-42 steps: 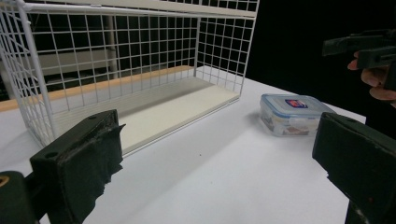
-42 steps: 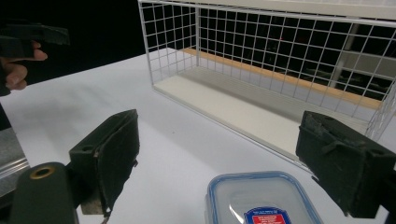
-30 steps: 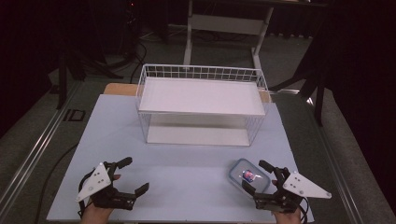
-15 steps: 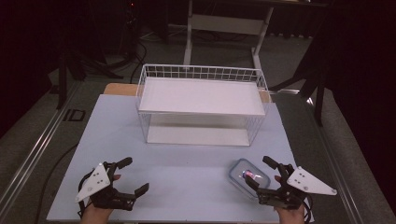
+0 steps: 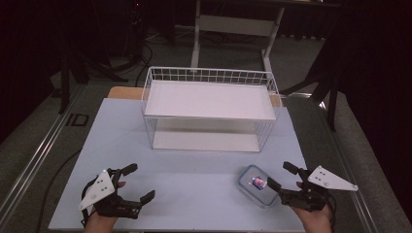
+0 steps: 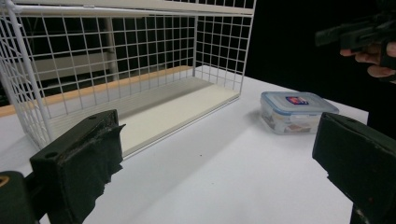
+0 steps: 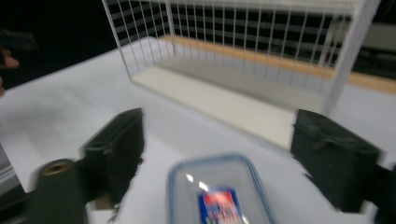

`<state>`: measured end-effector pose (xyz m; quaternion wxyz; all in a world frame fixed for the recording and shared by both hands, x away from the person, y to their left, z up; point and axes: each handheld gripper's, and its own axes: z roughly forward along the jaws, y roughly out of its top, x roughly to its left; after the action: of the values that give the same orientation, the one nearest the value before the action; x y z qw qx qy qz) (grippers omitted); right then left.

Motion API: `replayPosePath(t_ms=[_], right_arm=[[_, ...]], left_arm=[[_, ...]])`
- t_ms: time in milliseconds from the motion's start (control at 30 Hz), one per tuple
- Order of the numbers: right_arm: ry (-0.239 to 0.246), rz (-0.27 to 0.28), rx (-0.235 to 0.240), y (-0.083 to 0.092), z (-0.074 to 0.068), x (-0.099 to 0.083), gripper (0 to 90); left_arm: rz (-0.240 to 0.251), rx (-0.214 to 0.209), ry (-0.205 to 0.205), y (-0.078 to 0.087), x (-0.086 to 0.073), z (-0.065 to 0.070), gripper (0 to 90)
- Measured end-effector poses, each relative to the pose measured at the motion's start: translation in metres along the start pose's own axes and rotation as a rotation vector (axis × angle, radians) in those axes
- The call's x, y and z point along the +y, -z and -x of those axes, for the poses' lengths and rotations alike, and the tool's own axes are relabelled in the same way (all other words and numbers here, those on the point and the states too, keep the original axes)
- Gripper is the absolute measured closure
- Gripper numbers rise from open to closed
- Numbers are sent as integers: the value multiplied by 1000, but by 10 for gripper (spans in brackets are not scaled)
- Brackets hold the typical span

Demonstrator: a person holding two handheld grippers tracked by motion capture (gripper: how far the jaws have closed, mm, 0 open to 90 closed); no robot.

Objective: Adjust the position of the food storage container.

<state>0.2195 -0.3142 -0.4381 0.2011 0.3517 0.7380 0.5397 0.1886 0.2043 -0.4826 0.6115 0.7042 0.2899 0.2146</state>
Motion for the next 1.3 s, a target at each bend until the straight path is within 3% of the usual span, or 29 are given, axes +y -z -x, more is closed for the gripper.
replayPosePath(t_ms=[67,133,433,533,833,1100,1300], right_arm=[[-9,-11,-6,1,3,-3,246],[-29,-43,-1,6,11,-13,386],[-57,-167,-3,14,25,-47,706],[-47,-215,-10,18,29,-58,882],[-48,-289,-48,17,40,-76,900],[-76,-359,-49,6,45,-86,900],[-99,-369,-45,-3,47,-85,900]], left_arm=[[1,-2,-2,0,0,0,24],[4,0,-3,-1,1,0,24],[5,2,-3,-1,1,0,24],[2,4,-4,-1,1,0,24],[-2,-4,-16,-4,1,4,24],[-12,-5,-23,-4,1,5,24],[-13,-5,-20,-4,1,4,24]])
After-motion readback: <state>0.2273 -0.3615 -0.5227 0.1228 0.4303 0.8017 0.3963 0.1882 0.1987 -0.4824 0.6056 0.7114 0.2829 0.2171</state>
